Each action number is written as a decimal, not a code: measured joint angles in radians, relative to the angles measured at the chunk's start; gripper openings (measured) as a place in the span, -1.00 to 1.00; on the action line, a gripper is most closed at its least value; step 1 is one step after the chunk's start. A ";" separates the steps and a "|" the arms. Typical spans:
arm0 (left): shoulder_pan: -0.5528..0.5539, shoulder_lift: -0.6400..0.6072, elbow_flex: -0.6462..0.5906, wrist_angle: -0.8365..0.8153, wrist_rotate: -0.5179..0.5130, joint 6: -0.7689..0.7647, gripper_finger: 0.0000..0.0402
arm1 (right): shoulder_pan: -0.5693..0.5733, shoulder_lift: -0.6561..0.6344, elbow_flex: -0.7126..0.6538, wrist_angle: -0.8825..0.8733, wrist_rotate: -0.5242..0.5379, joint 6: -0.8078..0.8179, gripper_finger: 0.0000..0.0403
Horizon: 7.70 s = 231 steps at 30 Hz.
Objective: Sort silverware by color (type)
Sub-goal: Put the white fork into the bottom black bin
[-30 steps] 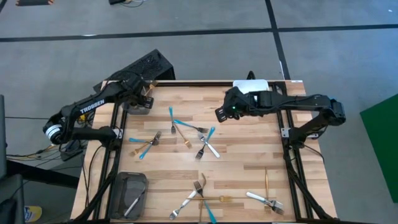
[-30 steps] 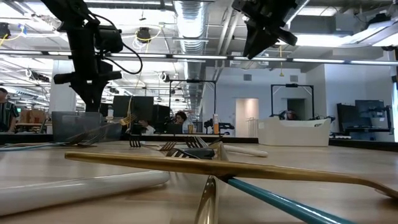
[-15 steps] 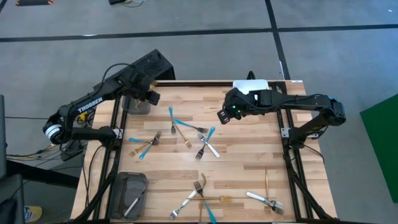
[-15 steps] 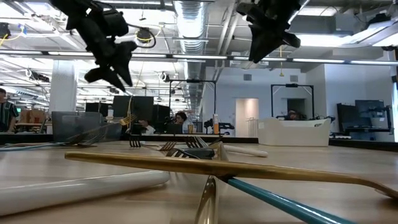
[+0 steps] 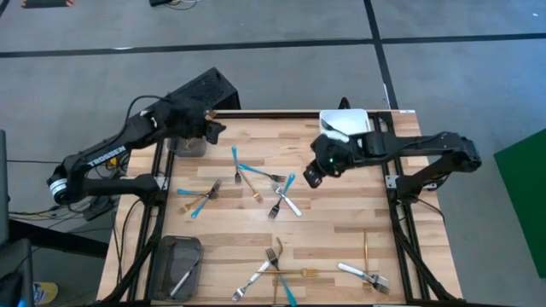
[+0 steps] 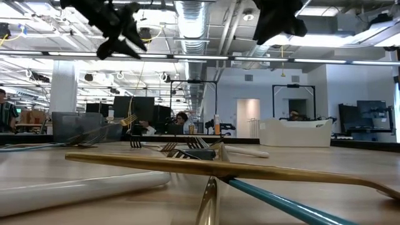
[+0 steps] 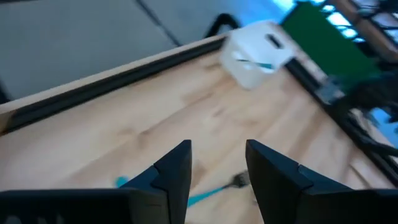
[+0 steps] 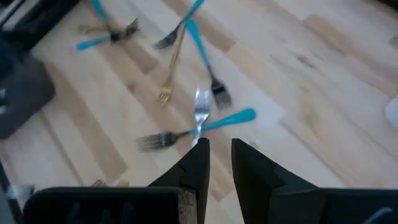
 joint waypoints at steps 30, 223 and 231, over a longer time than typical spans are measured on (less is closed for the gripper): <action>-0.688 0.016 0.000 -0.154 -0.301 -0.142 -0.31 | 0.663 -0.018 -0.345 0.019 0.037 1.094 -0.57; -1.113 -0.258 -0.076 -0.570 0.310 -0.602 -0.91 | 0.365 0.476 0.412 0.224 -0.063 0.190 -0.40; -1.158 -0.258 -0.144 -0.563 0.342 -0.617 -0.90 | 0.365 0.476 0.412 0.213 -0.058 0.209 -0.40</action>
